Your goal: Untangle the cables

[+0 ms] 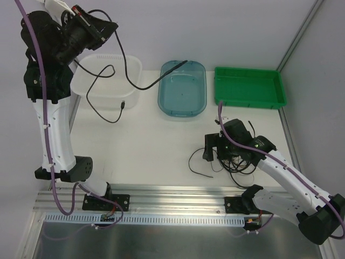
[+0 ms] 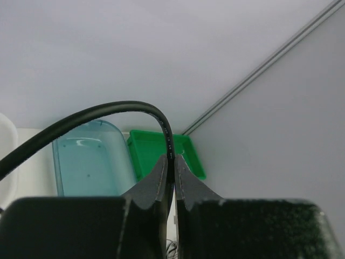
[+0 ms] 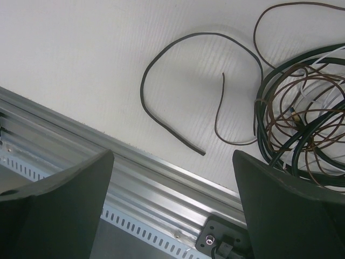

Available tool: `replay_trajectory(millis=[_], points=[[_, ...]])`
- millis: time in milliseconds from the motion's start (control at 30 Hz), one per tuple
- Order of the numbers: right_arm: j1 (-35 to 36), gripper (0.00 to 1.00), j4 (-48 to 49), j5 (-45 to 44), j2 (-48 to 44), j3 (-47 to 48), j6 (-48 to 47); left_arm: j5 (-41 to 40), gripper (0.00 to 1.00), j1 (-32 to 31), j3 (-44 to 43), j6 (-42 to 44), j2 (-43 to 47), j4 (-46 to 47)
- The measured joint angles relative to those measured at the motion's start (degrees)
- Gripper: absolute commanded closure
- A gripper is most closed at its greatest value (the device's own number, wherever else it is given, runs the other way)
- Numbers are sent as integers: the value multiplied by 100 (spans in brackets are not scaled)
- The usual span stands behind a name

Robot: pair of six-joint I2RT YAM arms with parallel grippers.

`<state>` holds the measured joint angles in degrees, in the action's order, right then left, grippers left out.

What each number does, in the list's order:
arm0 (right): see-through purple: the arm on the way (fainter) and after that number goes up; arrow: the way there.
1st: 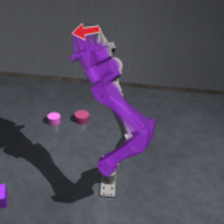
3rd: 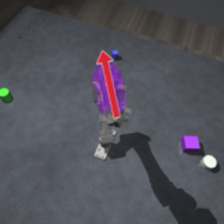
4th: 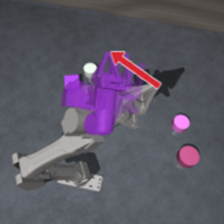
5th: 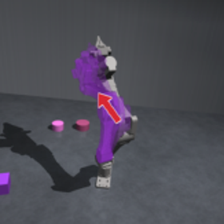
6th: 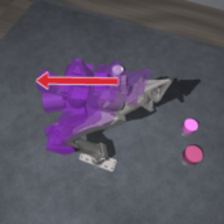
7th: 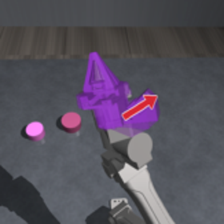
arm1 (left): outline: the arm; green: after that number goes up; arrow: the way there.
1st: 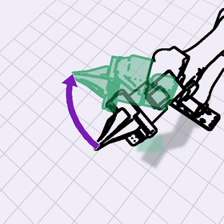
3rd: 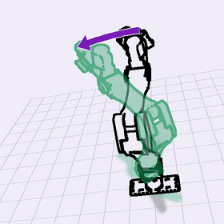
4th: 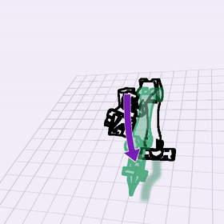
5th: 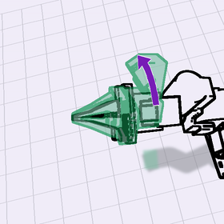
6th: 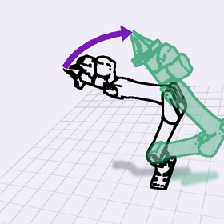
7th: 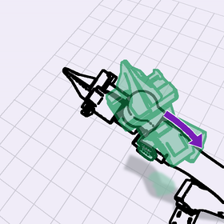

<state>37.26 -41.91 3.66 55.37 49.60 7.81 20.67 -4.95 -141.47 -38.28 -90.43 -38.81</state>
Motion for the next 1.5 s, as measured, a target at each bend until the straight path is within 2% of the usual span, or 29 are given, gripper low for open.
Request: replay_trajectory(millis=[367,633,833,1100,1233,1367,1467,1500], points=[[0,3,-129,-35,-2,0,74,-46,100,4,140,522,-509,1307],[-2,3,-256,-111,-2,0,118,-942,100,20,485,1508,-940,2031],[-2,3,-358,-136,0,46,149,-1349,100,286,780,1974,-1731,2295],[-2,3,-487,-151,37,129,162,-1694,100,1040,1718,1871,-2632,2494],[0,3,-509,-153,101,162,179,-1939,100,1331,1965,1773,-2763,2627],[0,3,-511,-151,168,162,201,-2144,100,1364,2096,1784,-2769,2879],[0,3,-525,-170,175,162,203,-2188,90,1355,2332,1816,-2769,3045],[0,3,-540,-177,175,168,205,-2192,76,1351,2435,1829,-2769,3071]])
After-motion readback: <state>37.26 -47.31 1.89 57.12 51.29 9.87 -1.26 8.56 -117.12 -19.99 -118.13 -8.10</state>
